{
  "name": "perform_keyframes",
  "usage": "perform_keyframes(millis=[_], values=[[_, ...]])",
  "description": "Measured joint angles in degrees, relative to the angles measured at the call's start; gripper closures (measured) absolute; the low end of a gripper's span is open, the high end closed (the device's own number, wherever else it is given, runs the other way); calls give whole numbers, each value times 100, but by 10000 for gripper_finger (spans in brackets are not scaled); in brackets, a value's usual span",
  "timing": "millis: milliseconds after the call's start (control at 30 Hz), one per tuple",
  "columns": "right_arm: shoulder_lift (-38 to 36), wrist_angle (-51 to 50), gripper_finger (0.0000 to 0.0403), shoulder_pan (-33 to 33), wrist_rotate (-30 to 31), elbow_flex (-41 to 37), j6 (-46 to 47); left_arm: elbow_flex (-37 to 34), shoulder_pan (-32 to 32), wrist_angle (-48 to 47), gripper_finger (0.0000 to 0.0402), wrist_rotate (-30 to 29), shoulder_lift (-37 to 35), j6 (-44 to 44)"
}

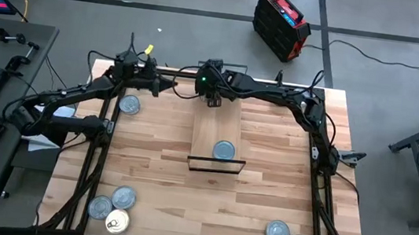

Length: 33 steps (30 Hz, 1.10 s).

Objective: Stack canned seafood by type on shelf
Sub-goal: Stack the blue pink tuna can on top of the other blue pink tuna can on the shelf, then stack the blue pink tuna can on top of the other blue pink tuna cans on the shelf

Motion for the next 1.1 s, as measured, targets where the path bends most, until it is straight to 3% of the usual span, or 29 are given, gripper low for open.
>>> perform_keyframes(millis=[333,1100], values=[[0,-73,139,112,-5,0,10,0,-520,42,401,-358,526,143],[0,-459,139,330,-97,0,351,0,-554,5,401,-806,522,711]])
